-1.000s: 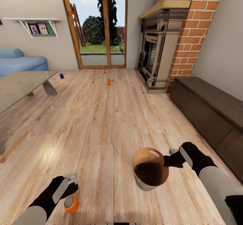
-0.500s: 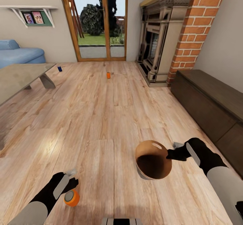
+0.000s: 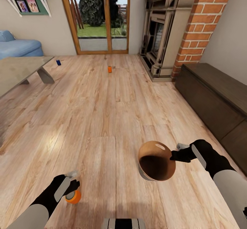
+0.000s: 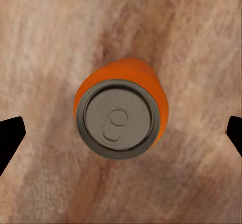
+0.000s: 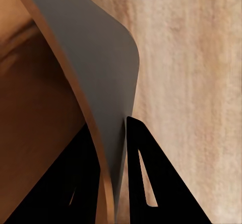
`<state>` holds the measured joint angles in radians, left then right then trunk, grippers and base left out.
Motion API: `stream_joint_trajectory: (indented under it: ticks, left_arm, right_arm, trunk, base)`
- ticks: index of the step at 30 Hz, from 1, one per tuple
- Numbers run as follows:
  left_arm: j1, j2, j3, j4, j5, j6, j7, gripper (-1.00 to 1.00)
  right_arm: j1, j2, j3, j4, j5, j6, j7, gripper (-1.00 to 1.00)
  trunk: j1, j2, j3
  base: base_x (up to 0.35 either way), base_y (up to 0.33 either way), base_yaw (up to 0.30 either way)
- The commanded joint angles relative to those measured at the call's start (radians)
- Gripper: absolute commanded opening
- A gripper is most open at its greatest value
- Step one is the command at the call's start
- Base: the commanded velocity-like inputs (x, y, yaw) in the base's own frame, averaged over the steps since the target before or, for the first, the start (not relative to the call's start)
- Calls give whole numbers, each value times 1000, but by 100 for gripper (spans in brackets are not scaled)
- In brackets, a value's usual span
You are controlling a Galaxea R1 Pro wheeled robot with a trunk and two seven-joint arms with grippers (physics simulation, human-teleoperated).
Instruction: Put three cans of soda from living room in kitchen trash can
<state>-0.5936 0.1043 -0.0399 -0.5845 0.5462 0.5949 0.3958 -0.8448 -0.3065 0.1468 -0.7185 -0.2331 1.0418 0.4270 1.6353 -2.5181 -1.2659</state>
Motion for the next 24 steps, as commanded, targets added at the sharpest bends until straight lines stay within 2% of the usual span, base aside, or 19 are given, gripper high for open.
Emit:
stream_joint_trajectory:
  ticks: [1, 10, 24]
  left_arm:
    - [0, 0, 0, 0, 0, -1, 0, 100]
    - [-25, 19, 1, 0, 0, -2, -16, 100]
    - [-29, 20, 1, 0, 0, -3, -28, 100]
  right_arm:
    - [-1, 0, -1, -1, -33, 5, 7, -100]
    - [0, 0, 0, -1, -32, 5, 7, -100]
    - [0, 0, 0, -4, -32, 5, 7, -100]
  trunk:
    - [0, 0, -4]
    - [4, -2, -39]
    - [11, -6, -93]
  base:
    - [0, 0, 0]
    - [0, 0, 0]
    - [0, 0, 0]
